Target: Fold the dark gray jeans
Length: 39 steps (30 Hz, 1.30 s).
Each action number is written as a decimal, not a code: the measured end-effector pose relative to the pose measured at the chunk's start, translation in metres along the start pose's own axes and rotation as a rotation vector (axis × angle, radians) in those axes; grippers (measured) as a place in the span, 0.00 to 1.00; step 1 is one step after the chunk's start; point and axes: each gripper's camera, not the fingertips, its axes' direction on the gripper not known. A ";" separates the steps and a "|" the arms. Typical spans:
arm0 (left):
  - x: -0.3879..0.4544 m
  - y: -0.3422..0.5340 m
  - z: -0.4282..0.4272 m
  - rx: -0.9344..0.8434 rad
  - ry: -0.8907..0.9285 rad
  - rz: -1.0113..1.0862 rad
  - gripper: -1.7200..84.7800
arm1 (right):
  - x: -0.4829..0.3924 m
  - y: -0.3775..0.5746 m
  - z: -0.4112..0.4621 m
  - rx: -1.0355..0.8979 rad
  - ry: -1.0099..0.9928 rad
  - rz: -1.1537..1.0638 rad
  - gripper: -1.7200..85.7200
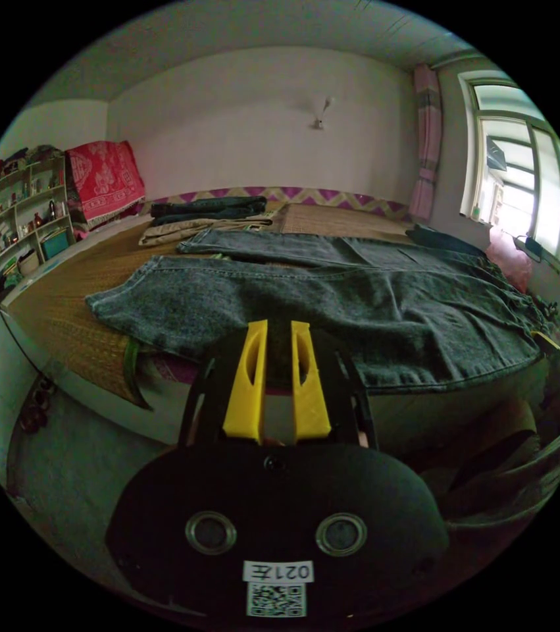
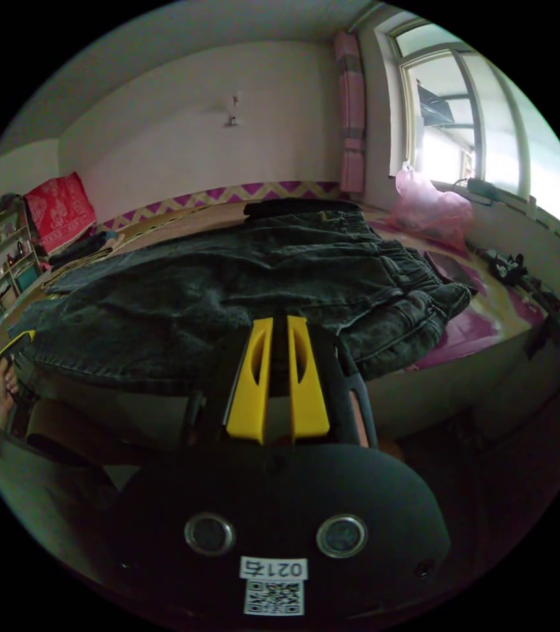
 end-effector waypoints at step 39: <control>0.020 0.002 -0.001 -0.003 0.004 -0.014 0.08 | -0.014 -0.007 0.013 -0.005 -0.011 0.014 0.07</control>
